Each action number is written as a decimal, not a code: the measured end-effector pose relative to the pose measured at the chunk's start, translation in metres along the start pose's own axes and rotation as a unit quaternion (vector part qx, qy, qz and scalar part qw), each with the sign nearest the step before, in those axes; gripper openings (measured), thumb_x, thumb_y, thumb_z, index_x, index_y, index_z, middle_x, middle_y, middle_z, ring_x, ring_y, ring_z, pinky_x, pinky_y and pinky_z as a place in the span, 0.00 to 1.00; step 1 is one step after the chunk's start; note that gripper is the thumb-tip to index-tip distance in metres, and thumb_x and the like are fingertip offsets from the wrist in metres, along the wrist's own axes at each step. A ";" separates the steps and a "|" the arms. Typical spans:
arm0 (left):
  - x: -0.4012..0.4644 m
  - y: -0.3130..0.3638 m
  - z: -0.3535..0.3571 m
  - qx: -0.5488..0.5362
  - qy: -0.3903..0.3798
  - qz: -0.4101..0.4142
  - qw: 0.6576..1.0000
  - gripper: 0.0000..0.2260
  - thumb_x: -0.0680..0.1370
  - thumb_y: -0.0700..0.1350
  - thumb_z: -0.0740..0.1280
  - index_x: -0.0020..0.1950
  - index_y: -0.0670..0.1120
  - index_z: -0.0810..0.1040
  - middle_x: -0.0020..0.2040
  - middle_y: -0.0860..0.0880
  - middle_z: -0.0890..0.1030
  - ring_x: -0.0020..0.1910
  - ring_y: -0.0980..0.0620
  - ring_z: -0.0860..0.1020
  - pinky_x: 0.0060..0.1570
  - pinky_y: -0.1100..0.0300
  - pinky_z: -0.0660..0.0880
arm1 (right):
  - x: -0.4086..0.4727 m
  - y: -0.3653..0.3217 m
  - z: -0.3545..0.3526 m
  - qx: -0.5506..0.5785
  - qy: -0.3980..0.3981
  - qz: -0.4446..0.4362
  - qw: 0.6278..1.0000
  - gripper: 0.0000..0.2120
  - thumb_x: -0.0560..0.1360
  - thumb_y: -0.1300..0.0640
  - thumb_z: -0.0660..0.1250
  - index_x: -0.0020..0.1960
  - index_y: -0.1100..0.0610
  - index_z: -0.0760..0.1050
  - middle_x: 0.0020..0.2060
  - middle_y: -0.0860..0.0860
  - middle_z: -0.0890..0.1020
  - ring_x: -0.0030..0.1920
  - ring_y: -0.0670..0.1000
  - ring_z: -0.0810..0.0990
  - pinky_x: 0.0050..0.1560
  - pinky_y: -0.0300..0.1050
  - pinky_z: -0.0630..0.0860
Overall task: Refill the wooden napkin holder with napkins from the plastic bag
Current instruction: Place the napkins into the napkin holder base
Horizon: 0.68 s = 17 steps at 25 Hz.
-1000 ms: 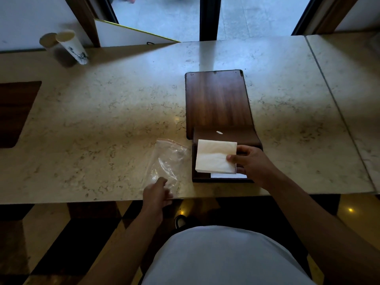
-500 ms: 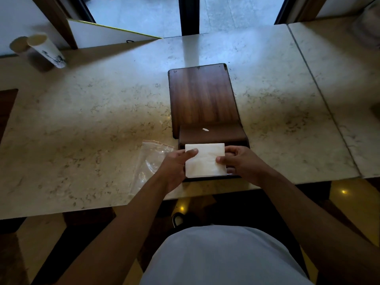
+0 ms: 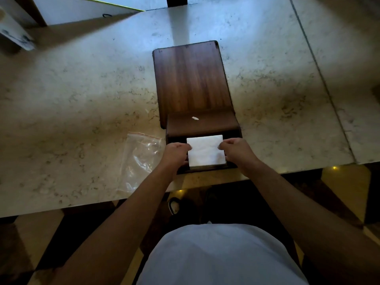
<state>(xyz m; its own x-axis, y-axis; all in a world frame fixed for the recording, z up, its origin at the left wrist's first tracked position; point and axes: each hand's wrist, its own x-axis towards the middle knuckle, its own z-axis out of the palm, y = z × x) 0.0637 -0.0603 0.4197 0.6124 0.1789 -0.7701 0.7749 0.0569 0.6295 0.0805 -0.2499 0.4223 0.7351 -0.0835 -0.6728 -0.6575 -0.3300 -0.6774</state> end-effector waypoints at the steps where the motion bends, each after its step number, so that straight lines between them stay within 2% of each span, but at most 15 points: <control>1: 0.003 -0.002 0.002 0.009 0.009 -0.001 1.000 0.05 0.80 0.41 0.66 0.45 0.48 0.78 0.52 0.44 0.82 0.52 0.44 0.82 0.50 0.50 0.82 | 0.001 0.000 0.001 -0.015 0.002 -0.006 1.000 0.03 0.77 0.57 0.67 0.46 0.53 0.80 0.43 0.50 0.82 0.44 0.50 0.80 0.45 0.48 0.79; 3: 0.009 -0.006 0.005 0.022 0.025 -0.009 0.999 0.06 0.79 0.41 0.65 0.44 0.46 0.79 0.54 0.42 0.82 0.54 0.42 0.82 0.54 0.44 0.82 | 0.004 0.002 0.002 -0.042 -0.005 -0.012 0.999 0.05 0.77 0.57 0.67 0.43 0.56 0.80 0.36 0.49 0.79 0.37 0.48 0.78 0.38 0.45 0.74; 5: 0.014 -0.009 0.008 0.024 0.032 -0.015 0.999 0.07 0.79 0.40 0.65 0.43 0.44 0.80 0.53 0.40 0.83 0.53 0.40 0.83 0.54 0.44 0.82 | 0.006 0.005 0.001 -0.053 -0.009 -0.020 0.998 0.10 0.76 0.58 0.67 0.42 0.64 0.81 0.30 0.53 0.73 0.29 0.49 0.71 0.33 0.44 0.68; 7: 0.017 -0.009 0.010 0.032 0.036 -0.013 0.999 0.09 0.79 0.40 0.65 0.41 0.42 0.80 0.49 0.40 0.84 0.51 0.39 0.83 0.52 0.45 0.82 | 0.007 0.007 0.001 -0.058 -0.009 -0.023 0.998 0.13 0.76 0.58 0.66 0.46 0.69 0.80 0.30 0.55 0.72 0.28 0.50 0.69 0.33 0.45 0.66; 9: 0.020 -0.009 0.012 0.050 0.045 -0.010 0.998 0.10 0.80 0.40 0.65 0.38 0.43 0.79 0.45 0.42 0.83 0.51 0.39 0.83 0.53 0.44 0.82 | 0.008 0.007 0.001 -0.062 -0.016 -0.021 0.998 0.12 0.76 0.57 0.66 0.48 0.68 0.81 0.30 0.54 0.72 0.28 0.50 0.69 0.32 0.45 0.66; 12: 0.024 -0.011 0.010 0.096 0.049 0.010 0.994 0.12 0.79 0.37 0.65 0.36 0.46 0.79 0.43 0.43 0.82 0.50 0.39 0.83 0.55 0.40 0.81 | 0.009 0.005 0.001 -0.074 -0.020 -0.029 0.997 0.13 0.76 0.58 0.66 0.43 0.69 0.77 0.28 0.54 0.68 0.27 0.50 0.66 0.32 0.46 0.64; 14: 0.025 -0.012 0.009 0.126 0.039 0.032 0.991 0.11 0.78 0.36 0.66 0.38 0.47 0.80 0.45 0.42 0.84 0.49 0.41 0.83 0.54 0.40 0.81 | 0.009 0.006 -0.001 -0.091 -0.011 -0.045 0.995 0.13 0.75 0.58 0.66 0.36 0.64 0.71 0.28 0.53 0.66 0.27 0.51 0.64 0.33 0.47 0.62; 17: 0.024 -0.015 0.009 0.176 0.048 0.061 0.981 0.08 0.76 0.37 0.68 0.40 0.48 0.79 0.46 0.45 0.84 0.49 0.44 0.83 0.52 0.44 0.82 | 0.008 0.007 -0.001 -0.140 0.004 -0.073 0.987 0.14 0.75 0.58 0.66 0.34 0.58 0.65 0.27 0.52 0.65 0.29 0.52 0.66 0.32 0.45 0.63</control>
<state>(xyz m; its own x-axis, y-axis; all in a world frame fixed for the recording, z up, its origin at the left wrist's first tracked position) 0.0685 -0.0658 0.3907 0.6990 0.2552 -0.6680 0.7136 -0.3102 0.6282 0.0818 -0.2534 0.4122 0.8210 -0.0234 -0.5705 -0.4735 -0.5862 -0.6574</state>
